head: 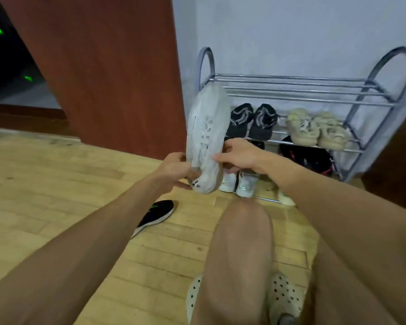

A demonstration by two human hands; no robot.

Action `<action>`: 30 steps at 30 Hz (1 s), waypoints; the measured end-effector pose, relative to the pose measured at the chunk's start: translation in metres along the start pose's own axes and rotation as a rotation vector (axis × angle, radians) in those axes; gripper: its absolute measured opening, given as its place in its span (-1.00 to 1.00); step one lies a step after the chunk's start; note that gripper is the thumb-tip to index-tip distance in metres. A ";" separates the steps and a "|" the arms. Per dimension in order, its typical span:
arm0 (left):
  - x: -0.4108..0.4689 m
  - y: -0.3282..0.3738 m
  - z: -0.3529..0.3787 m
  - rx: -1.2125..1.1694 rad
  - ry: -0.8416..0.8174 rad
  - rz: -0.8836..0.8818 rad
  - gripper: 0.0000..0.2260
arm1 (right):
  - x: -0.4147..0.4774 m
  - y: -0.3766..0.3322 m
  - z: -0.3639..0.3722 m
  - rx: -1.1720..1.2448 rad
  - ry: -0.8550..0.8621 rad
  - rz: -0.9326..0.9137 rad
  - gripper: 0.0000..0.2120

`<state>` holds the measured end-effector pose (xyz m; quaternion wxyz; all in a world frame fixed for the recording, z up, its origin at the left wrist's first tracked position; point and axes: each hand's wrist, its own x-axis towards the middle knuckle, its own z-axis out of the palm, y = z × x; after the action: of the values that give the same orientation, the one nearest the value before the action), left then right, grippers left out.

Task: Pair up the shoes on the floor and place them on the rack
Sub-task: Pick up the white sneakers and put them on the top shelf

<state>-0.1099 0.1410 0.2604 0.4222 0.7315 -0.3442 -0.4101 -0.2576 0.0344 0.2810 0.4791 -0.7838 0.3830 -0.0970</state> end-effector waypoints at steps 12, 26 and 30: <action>-0.002 0.100 0.236 0.175 -0.327 0.054 -0.66 | -0.122 0.150 -0.178 0.204 0.308 0.211 -0.71; 0.006 -0.029 0.391 0.322 -0.569 -0.320 -0.74 | -0.238 0.431 -0.143 0.225 0.368 0.959 -0.80; 0.014 -0.032 0.399 0.347 -0.621 -0.329 -0.74 | -0.265 0.498 -0.097 0.082 0.348 1.207 -0.49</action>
<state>-0.4545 0.0077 0.1047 0.0965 0.6784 -0.3981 -0.6099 -0.7433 0.0289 -0.0225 0.4099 -0.3831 0.8263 0.0498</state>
